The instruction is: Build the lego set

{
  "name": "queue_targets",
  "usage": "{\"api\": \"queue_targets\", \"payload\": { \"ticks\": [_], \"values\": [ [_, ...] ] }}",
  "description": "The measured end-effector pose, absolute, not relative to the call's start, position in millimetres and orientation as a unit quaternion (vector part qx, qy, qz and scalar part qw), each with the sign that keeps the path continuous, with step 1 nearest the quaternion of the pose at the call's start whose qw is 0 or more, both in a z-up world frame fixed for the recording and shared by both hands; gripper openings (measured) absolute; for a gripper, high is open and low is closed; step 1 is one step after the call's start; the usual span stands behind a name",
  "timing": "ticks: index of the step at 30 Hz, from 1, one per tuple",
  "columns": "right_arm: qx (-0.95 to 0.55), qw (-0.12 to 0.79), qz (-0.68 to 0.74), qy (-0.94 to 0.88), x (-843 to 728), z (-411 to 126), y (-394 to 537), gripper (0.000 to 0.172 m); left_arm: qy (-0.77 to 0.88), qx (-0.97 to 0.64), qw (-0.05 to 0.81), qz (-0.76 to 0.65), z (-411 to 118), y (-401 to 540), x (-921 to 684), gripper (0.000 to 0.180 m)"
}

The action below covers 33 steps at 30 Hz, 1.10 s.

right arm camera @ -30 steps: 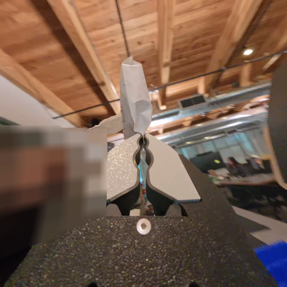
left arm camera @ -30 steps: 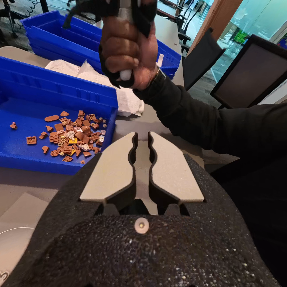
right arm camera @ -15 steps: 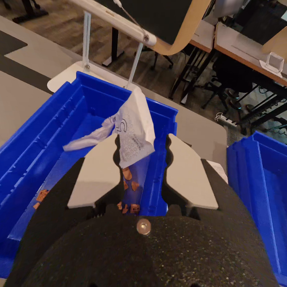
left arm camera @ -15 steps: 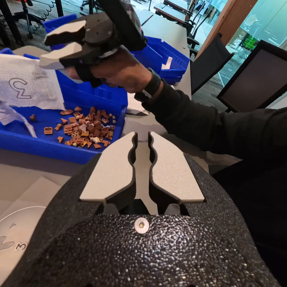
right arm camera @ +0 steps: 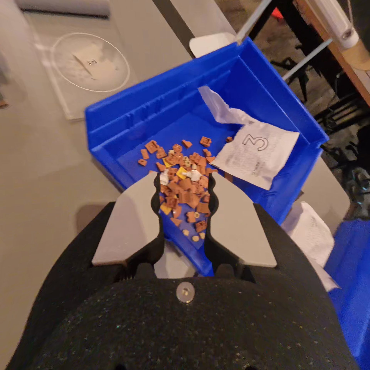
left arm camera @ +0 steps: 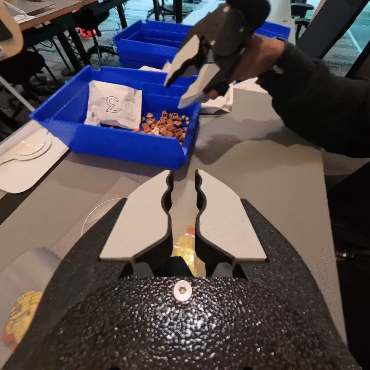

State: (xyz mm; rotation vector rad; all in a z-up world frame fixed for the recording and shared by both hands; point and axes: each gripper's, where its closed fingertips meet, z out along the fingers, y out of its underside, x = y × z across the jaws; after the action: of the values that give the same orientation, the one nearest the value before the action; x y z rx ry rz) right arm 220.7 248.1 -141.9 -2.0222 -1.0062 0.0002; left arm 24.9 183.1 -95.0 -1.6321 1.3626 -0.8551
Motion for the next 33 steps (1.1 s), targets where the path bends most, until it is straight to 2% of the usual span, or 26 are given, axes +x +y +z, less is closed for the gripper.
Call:
{"api": "queue_targets", "payload": {
  "ticks": [3, 8, 12, 15, 22, 24, 25, 26, 29, 33],
  "values": [
    [-0.789, 0.448, 0.053, -0.417, 200, -151, 205, 0.039, 0.521, -0.651, 0.438, -0.335, -105, 200, -6, 0.020],
    [-0.797, 0.440, 0.004, -0.414, 206, -164, 199, 0.037, 0.452, -0.668, 0.459, -0.372, -111, 230, -40, 0.020],
    [-0.784, 0.442, -0.034, -0.435, 205, -130, 252, 0.035, 0.427, -0.675, 0.470, -0.376, -112, 238, -46, 0.020],
    [-0.763, 0.390, -0.113, -0.503, 207, -125, 319, 0.034, 0.437, -0.683, 0.482, -0.332, -118, 242, -47, 0.020],
    [-0.704, 0.275, -0.158, -0.635, 183, -193, 399, 0.037, 0.443, -0.699, 0.474, -0.301, -140, 251, -46, 0.020],
    [-0.699, 0.253, -0.152, -0.652, 179, -208, 405, 0.029, 0.436, -0.706, 0.464, -0.310, -145, 253, -46, 0.020],
    [-0.695, 0.240, -0.168, -0.656, 182, -212, 409, 0.012, 0.433, -0.709, 0.459, -0.314, -147, 254, -46, 0.020],
    [-0.687, 0.224, -0.195, -0.663, 188, -214, 413, 0.001, 0.430, -0.712, 0.455, -0.318, -149, 254, -45, 0.020],
    [-0.655, 0.204, -0.238, -0.688, 198, -195, 411, 0.000, 0.420, -0.719, 0.448, -0.324, -151, 254, -46, 0.020],
    [-0.630, 0.243, -0.298, -0.675, 204, -121, 411, 0.001, 0.410, -0.718, 0.449, -0.339, -145, 252, -45, 0.020]
  ]
}}
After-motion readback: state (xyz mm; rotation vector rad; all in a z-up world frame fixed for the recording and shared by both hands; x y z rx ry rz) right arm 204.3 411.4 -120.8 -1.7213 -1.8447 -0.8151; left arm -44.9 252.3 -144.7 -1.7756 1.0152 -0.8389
